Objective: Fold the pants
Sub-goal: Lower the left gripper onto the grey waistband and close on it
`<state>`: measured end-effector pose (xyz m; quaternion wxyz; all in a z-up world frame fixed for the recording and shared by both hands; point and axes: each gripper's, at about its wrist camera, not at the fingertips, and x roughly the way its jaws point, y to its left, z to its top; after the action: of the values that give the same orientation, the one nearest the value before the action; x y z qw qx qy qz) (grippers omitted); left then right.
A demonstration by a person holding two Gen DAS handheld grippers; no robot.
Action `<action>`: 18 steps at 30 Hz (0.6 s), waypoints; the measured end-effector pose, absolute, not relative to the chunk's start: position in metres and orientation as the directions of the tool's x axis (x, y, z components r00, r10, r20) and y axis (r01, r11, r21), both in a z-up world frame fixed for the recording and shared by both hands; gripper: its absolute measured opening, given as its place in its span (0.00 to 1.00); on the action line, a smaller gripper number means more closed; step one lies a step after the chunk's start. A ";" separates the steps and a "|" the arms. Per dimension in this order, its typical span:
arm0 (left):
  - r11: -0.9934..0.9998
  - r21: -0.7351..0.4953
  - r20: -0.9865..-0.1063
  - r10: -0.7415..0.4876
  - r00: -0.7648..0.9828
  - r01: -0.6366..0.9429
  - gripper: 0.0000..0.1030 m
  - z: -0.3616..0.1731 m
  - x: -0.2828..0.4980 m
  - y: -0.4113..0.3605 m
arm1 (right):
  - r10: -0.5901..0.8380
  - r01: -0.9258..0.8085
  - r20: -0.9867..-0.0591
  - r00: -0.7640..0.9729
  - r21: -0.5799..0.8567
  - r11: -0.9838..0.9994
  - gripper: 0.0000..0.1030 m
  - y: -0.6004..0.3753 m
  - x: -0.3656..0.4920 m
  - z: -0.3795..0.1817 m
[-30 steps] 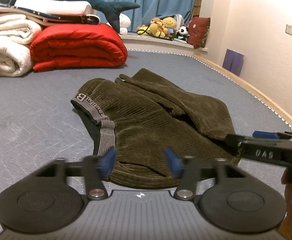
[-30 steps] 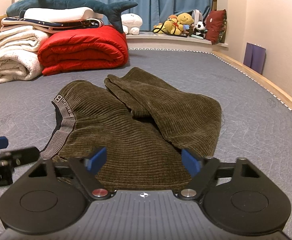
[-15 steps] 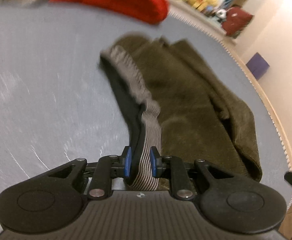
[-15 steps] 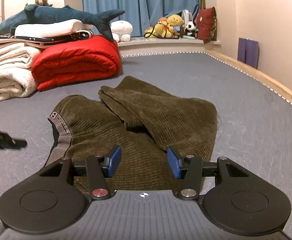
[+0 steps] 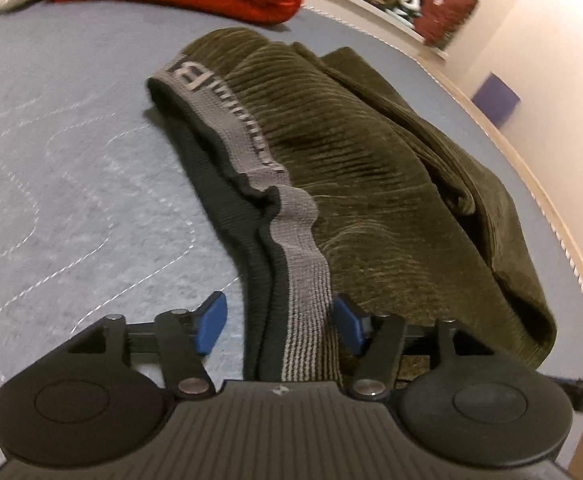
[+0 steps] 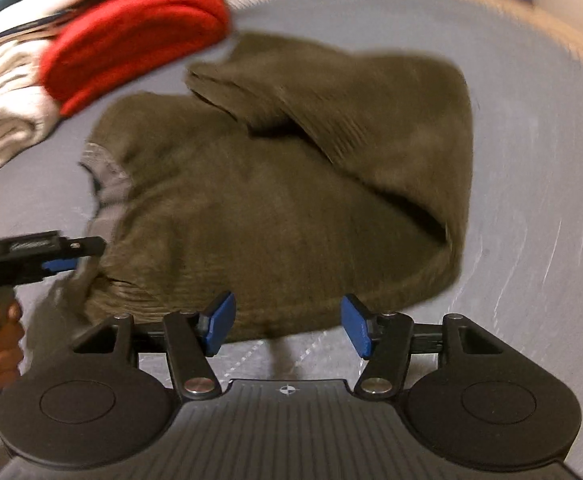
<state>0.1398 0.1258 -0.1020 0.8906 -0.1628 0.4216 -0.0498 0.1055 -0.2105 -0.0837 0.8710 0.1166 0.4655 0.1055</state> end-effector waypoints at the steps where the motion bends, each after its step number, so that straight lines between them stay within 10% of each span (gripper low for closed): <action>1: 0.949 -0.315 -0.733 -0.219 0.644 -0.036 0.67 -0.103 0.141 0.122 | 0.272 -0.043 -0.803 0.530 0.295 0.955 0.65 -0.210 0.111 -0.091; 12: 0.983 -0.185 -0.706 -0.145 0.693 0.018 0.76 -0.113 0.158 0.086 | 0.166 0.054 -0.807 0.567 0.237 0.970 0.79 -0.193 0.130 -0.108; 18: 0.979 -0.195 -0.699 -0.100 0.708 -0.053 0.42 -0.109 0.167 0.087 | 0.100 0.110 -0.777 0.621 0.213 0.971 0.34 -0.195 0.142 -0.104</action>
<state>0.1665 0.0872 -0.1093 0.9187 -0.1005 0.3816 -0.0129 0.1415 -0.1951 -0.1045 0.8923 0.1208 0.4350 -0.0026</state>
